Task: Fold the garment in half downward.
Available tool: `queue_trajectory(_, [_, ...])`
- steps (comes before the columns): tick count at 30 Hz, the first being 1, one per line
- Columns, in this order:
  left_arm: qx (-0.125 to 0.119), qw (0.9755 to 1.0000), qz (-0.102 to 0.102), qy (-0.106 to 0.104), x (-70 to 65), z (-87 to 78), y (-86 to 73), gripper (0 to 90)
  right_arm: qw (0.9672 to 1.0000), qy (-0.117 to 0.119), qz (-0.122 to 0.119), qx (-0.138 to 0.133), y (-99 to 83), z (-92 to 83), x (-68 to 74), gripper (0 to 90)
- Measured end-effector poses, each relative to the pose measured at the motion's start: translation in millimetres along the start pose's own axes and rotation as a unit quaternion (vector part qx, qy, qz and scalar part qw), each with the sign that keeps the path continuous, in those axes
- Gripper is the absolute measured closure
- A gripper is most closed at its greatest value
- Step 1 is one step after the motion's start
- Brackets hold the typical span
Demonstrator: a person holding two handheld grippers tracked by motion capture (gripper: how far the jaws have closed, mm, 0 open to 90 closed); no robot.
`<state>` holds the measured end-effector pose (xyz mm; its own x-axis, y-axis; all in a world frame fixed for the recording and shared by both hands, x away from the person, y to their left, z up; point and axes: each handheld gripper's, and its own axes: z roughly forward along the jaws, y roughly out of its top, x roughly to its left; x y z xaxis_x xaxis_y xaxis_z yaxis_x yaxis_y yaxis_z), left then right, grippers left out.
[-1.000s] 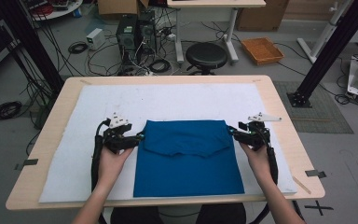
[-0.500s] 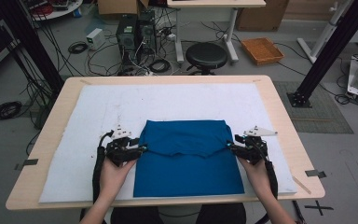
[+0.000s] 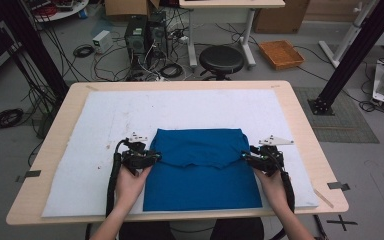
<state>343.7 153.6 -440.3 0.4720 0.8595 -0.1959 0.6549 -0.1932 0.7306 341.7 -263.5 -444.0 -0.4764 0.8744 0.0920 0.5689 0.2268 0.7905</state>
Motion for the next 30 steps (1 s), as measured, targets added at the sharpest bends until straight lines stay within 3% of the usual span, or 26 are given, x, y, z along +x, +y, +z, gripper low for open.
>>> queue_trajectory(5, [0.003, 0.9999, 0.003, 0.013, -2.2, 0.8, -0.4, 78.1, 0.9999, 0.007, 0.008, 0.004, -0.2, 1.9, -1.1, 60.9])
queue_trajectory(18, [0.002, 0.9999, 0.002, 0.009, -3.3, 1.2, -1.6, 86.3, 0.9993, 0.019, 0.011, 0.028, -1.5, 6.9, -2.0, 73.9])
queue_trajectory(21, [-0.001, 0.9999, 0.01, 0.006, -4.0, 0.9, -1.4, 86.7, 0.9991, 0.026, 0.008, 0.032, -0.9, 6.3, -1.5, 86.0])
queue_trajectory(30, [-0.023, 0.9995, 0.02, -0.001, -6.4, -10.9, 4.2, 87.1, 0.9996, 0.027, -0.002, 0.011, 3.4, -2.9, 1.7, 89.2])
